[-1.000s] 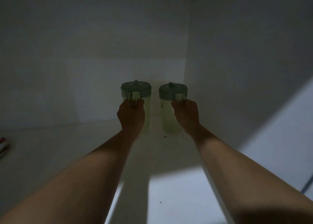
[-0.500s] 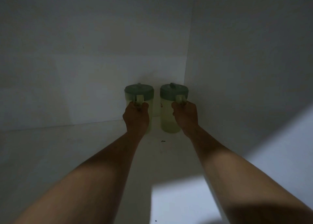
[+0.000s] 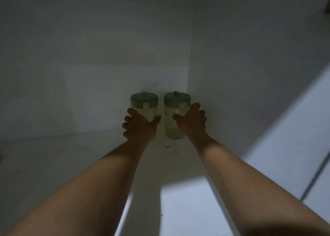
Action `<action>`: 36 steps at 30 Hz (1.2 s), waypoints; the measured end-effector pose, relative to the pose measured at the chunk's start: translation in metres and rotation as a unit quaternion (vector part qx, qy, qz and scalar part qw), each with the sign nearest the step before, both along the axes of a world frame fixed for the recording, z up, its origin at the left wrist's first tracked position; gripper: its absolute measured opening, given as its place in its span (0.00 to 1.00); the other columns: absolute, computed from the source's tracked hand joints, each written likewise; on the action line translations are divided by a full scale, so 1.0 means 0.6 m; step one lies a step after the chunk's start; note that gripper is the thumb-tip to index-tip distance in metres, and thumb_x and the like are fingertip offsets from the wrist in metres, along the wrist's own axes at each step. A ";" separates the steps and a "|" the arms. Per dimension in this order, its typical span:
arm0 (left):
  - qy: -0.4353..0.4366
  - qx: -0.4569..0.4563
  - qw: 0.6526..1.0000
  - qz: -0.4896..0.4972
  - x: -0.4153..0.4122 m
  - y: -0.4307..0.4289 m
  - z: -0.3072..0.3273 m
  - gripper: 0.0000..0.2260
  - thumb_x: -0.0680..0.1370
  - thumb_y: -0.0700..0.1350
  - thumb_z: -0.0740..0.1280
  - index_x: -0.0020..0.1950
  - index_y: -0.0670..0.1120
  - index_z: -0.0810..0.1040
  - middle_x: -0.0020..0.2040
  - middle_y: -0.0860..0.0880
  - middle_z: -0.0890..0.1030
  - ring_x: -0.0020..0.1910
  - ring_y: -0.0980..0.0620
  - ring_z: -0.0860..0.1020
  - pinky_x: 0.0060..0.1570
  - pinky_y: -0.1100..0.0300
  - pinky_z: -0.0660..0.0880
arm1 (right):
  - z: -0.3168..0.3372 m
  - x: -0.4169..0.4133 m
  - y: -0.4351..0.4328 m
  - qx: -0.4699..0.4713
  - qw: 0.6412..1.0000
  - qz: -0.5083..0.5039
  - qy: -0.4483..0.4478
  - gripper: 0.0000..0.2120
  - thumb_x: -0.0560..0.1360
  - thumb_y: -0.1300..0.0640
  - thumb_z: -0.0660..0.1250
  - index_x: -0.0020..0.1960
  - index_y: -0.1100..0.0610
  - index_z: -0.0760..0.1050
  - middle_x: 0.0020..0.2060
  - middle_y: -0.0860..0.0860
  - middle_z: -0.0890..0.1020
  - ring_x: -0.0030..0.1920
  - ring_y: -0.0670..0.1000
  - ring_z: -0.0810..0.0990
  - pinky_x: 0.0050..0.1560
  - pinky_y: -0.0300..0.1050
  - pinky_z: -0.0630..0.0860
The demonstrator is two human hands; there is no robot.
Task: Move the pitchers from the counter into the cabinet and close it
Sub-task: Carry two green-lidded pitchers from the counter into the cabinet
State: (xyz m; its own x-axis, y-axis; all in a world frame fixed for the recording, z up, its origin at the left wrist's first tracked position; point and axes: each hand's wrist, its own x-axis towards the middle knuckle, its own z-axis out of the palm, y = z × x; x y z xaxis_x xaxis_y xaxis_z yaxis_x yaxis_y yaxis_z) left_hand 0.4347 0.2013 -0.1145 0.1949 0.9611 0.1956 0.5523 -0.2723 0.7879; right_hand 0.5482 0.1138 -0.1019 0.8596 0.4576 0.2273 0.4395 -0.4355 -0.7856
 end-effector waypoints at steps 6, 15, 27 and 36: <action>0.061 0.094 0.993 -0.032 -0.062 -0.054 0.052 0.41 0.72 0.65 0.68 0.74 0.44 0.57 0.66 0.40 0.69 0.65 0.37 0.68 0.60 0.42 0.69 | 0.066 -0.067 -0.072 -0.012 0.997 0.026 -0.069 0.33 0.75 0.56 0.66 0.77 0.59 0.56 0.68 0.61 0.68 0.67 0.63 0.69 0.65 0.61 0.72; 0.170 0.268 0.941 -0.121 -0.242 -0.167 0.172 0.32 0.77 0.60 0.63 0.77 0.50 0.57 0.74 0.42 0.62 0.73 0.39 0.60 0.71 0.41 0.59 | 0.187 -0.226 -0.236 -0.101 0.981 0.041 -0.158 0.32 0.76 0.54 0.67 0.77 0.56 0.58 0.68 0.61 0.69 0.67 0.63 0.72 0.67 0.55 0.73; 0.239 0.408 0.876 -0.095 -0.522 -0.324 0.280 0.27 0.80 0.60 0.58 0.76 0.49 0.62 0.74 0.41 0.67 0.72 0.40 0.66 0.67 0.45 0.67 | 0.305 -0.468 -0.352 -0.067 0.958 0.111 -0.256 0.28 0.77 0.47 0.64 0.73 0.58 0.65 0.68 0.61 0.71 0.69 0.65 0.70 0.70 0.59 0.69; 0.278 0.418 0.864 0.033 -0.806 -0.442 0.272 0.22 0.80 0.56 0.59 0.71 0.48 0.70 0.66 0.44 0.76 0.63 0.42 0.74 0.57 0.48 0.75 | 0.318 -0.691 -0.400 -0.029 0.923 0.237 -0.302 0.33 0.78 0.45 0.62 0.78 0.56 0.58 0.73 0.61 0.67 0.74 0.63 0.64 0.74 0.60 0.62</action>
State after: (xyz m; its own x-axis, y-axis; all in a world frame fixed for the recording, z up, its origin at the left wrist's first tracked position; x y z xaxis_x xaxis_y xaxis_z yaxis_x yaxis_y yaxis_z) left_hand -0.0490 -0.0638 0.0489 0.4321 0.5418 0.7210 0.8180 -0.5721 -0.0603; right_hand 0.1338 -0.1264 0.0887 0.2845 0.7755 0.5636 0.9416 -0.1156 -0.3162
